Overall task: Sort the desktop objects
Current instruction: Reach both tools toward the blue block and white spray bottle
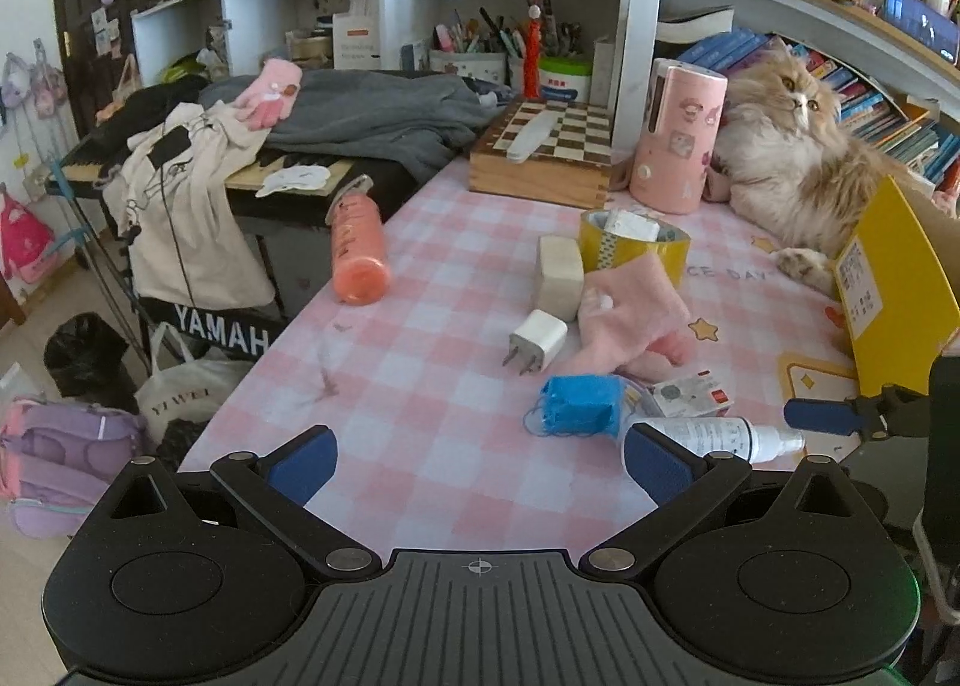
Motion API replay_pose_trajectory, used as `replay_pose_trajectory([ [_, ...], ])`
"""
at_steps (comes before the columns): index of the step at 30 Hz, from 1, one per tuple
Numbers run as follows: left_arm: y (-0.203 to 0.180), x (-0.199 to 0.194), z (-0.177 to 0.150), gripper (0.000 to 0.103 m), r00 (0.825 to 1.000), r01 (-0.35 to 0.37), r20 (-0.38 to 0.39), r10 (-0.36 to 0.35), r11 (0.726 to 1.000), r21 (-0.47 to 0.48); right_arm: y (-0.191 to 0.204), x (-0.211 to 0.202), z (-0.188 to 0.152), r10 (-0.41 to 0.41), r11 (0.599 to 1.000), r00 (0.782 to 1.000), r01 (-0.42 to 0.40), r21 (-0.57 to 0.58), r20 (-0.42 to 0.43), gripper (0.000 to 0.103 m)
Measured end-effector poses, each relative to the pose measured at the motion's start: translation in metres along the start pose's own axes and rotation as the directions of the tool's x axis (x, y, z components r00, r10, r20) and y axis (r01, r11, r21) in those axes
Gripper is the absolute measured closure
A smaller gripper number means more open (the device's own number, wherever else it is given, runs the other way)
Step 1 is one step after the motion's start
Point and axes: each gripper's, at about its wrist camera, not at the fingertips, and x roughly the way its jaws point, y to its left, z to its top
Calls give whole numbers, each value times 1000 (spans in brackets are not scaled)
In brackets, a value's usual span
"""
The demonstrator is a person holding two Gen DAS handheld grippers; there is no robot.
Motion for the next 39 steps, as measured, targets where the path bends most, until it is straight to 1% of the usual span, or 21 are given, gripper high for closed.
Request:
replay_pose_trajectory([
  [3,-2,4,2,0,1000,9,-7,-9,1000,-3,-4,2,-3,-11,1000,1000,11,-10,-10,3],
  [4,-3,5,2,0,1000,13,-9,-13,1000,-2,-6,3,-4,-13,1000,1000,13,-9,-14,10],
  [5,-4,6,2,0,1000,16,-10,-16,1000,-2,-8,4,-5,-8,1000,1000,8,-4,-21,22],
  [7,-6,8,3,0,1000,23,-13,-23,1000,0,-13,5,-6,9,1000,999,-8,13,-37,37],
  [8,-7,9,3,0,999,28,-15,-28,1000,0,-16,4,-6,26,999,999,-25,28,-34,42],
  [9,-8,10,4,0,999,32,-16,-32,1000,0,-17,3,-7,32,999,999,-31,30,-36,45],
  [11,-10,13,4,0,999,39,-21,-39,999,-2,-16,0,-8,45,999,998,-45,5,-33,57],
  [14,-11,17,6,0,998,50,-31,-50,999,-4,-14,-5,-9,68,997,997,-70,-37,-43,68],
  [16,-13,22,7,0,997,57,-46,-57,998,-4,-17,-11,-12,91,995,994,-94,-46,-60,71],
  [18,-15,29,8,0,996,60,-69,-60,998,-1,-20,-16,-14,91,995,993,-94,-37,-73,71],
  [20,-19,37,10,1,995,61,-86,-60,998,15,-22,-20,-15,77,995,994,-81,-63,-71,71],
  [21,-21,41,11,1,994,63,-93,-61,998,27,-23,-20,-14,70,995,995,-75,-68,-73,71],
  [24,-33,56,15,2,993,61,-105,-50,992,106,-25,-15,-13,76,995,993,-82,-62,-91,70],
  [26,-39,65,18,5,993,62,-110,-46,988,144,-24,-12,-12,104,992,991,-109,-65,-87,63],
  [27,-41,68,20,6,992,66,-116,-49,986,153,-23,-10,-10,113,990,990,-119,-73,-83,63],
  [30,-47,84,25,15,988,79,-144,-53,980,181,-17,-8,-5,123,985,991,-129,-114,-60,62],
  [32,-52,96,27,26,984,80,-174,-44,975,206,-14,-5,-3,123,981,991,-129,-143,-49,63],
  [34,-56,103,27,35,979,89,-200,-44,972,220,-12,-1,-1,123,979,991,-129,-159,-49,64],
  [35,-57,104,26,38,977,94,-209,-46,970,226,-12,1,-1,124,978,991,-131,-164,-52,64],
  [39,-57,102,22,50,977,123,-200,-75,963,239,-15,3,0,132,979,990,-137,-150,-47,64],
])
